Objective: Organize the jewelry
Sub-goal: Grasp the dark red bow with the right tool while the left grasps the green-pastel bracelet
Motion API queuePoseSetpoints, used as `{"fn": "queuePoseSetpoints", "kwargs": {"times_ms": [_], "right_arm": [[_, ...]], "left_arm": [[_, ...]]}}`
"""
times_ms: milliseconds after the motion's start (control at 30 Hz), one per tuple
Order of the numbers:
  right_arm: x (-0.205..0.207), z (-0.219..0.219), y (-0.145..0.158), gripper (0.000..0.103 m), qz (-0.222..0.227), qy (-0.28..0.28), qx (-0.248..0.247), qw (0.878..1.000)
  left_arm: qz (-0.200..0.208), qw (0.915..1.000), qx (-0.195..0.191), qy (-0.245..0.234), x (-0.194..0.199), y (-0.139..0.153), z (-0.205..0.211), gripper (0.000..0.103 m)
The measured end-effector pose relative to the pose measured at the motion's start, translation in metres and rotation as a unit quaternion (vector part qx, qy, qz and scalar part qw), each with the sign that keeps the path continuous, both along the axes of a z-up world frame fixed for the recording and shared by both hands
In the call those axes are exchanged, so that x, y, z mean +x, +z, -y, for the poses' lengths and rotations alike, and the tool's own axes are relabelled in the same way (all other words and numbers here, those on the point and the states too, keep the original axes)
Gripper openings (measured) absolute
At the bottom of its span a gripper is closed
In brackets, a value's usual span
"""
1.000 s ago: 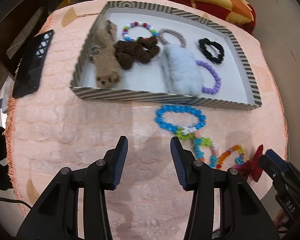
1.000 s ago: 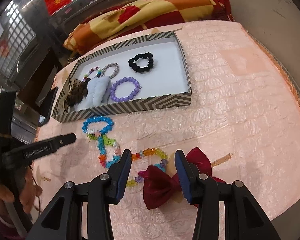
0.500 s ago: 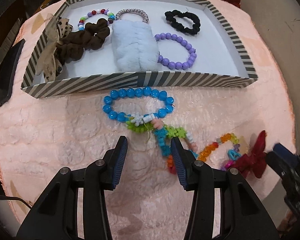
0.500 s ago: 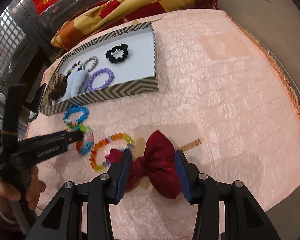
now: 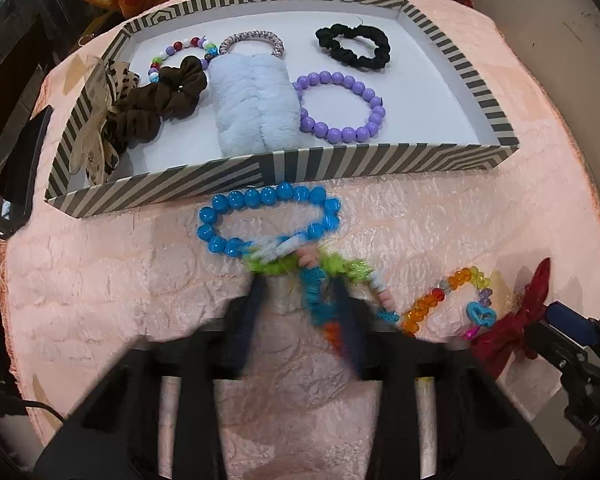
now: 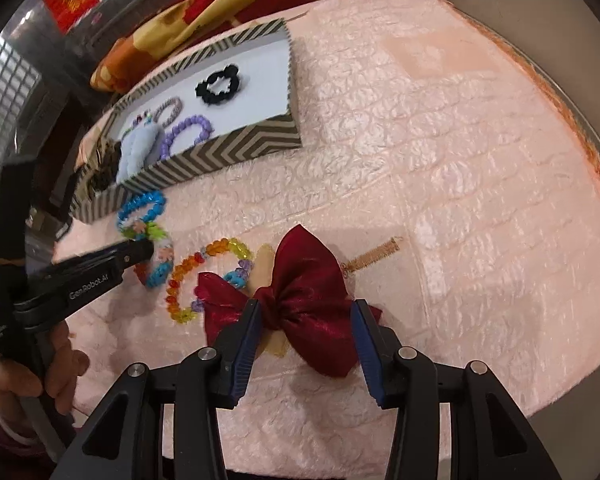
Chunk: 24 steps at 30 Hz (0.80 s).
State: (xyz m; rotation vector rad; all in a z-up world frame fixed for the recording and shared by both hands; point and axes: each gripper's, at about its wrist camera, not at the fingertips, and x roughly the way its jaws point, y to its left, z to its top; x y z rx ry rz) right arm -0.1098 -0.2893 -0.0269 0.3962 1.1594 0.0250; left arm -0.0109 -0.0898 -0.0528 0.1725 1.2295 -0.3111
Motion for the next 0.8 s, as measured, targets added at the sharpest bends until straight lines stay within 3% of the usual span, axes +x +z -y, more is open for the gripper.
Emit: {"fn": "queuePoseSetpoints", "kwargs": {"times_ms": [100,233,333,467,633,800], "right_arm": [[-0.007,-0.002,0.008,0.044,-0.004,0.021,0.042,0.999],[-0.006,-0.013,-0.003,0.044,-0.028,0.049,0.078,0.995],[0.003,-0.008,-0.021,0.044,-0.045,0.015,0.081,0.996],[0.015,0.01,-0.025,0.049,-0.023,-0.052,0.101,0.993],[0.028,0.002,-0.017,0.056,-0.005,-0.046,0.065,0.997],[0.033,-0.007,-0.022,0.057,0.0,-0.034,0.02,0.999]], "left_arm": [[-0.026,0.9991,-0.032,0.002,0.002,-0.001,-0.014,0.012],[-0.037,0.9986,-0.037,0.002,0.004,-0.001,-0.029,0.012],[-0.04,0.9987,-0.031,-0.001,0.002,0.0,-0.034,0.012],[-0.041,0.9987,-0.029,-0.005,0.003,0.002,-0.037,0.012],[-0.039,0.9991,-0.018,-0.005,0.0,0.004,-0.048,0.012],[-0.038,0.9989,-0.024,0.01,0.009,0.006,-0.06,0.015]]}}
